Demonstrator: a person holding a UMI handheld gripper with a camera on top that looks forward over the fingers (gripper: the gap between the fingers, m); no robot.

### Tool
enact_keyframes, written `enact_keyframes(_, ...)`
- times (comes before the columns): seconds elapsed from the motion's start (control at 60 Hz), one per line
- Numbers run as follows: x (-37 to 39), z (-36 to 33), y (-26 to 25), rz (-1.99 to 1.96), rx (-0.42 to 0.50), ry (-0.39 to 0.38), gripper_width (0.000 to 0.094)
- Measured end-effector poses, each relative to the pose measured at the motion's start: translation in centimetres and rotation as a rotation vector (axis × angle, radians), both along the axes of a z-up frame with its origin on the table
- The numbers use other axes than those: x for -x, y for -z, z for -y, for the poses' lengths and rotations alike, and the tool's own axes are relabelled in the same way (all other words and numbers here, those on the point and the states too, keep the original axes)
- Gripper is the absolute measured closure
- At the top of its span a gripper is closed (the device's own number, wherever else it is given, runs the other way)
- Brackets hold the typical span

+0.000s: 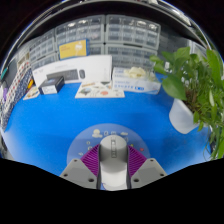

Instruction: Arrange mouse

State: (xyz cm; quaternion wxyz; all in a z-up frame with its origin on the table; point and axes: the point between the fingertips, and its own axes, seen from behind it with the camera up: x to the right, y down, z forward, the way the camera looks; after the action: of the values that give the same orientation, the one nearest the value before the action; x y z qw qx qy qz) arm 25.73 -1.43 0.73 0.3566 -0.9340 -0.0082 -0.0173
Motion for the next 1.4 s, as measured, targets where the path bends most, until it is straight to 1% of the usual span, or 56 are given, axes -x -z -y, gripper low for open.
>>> enact_keyframes(0.017,0.1,0.2,0.5,-0.001,0.013,-0.005,0.0558)
enact_keyframes(0.067,0.4,0.8,1.6,-0.007,0.042,-0.014,0.0554)
enact_keyframes(0.1,0.3,0.4,1.2,-0.013,0.015,-0.010,0.0556)
enact_keyframes(0.183,0.4,0.5,1.4,-0.044,0.015,0.022,0.0529)
enact_keyframes(0.267,0.2,0.5,1.5,-0.024,0.016,0.012,0.0480)
enact_keyframes(0.35,0.3,0.5,1.5,-0.028,0.019,0.012,0.0450)
enact_keyframes(0.417,0.2,0.4,1.6,-0.038,0.034,0.011,0.0416)
enact_keyframes(0.433,0.2,0.4,1.6,-0.038,0.039,0.014,0.0395)
enact_keyframes(0.483,-0.4,0.5,1.5,-0.018,0.052,0.021,0.0248)
enact_keyframes(0.533,-0.8,0.9,1.4,-0.005,0.074,0.030,0.0124)
enact_keyframes(0.567,-0.5,1.1,1.0,-0.014,0.080,0.021,0.0049)
enact_keyframes(0.6,-0.2,1.0,0.2,-0.024,0.070,0.012,0.0063)
enact_keyframes(0.767,0.3,0.8,-5.7,-0.006,0.000,-0.002,0.0063)
enact_keyframes(0.933,1.5,0.7,-12.7,0.001,-0.097,-0.011,0.0059)
enact_keyframes(1.1,4.5,1.4,-18.1,-0.022,-0.193,-0.041,0.0054)
enact_keyframes(1.217,6.9,2.1,-20.4,-0.064,-0.244,-0.075,0.0059)
enact_keyframes(1.4,9.7,3.5,-21.4,-0.060,-0.247,-0.140,0.0056)
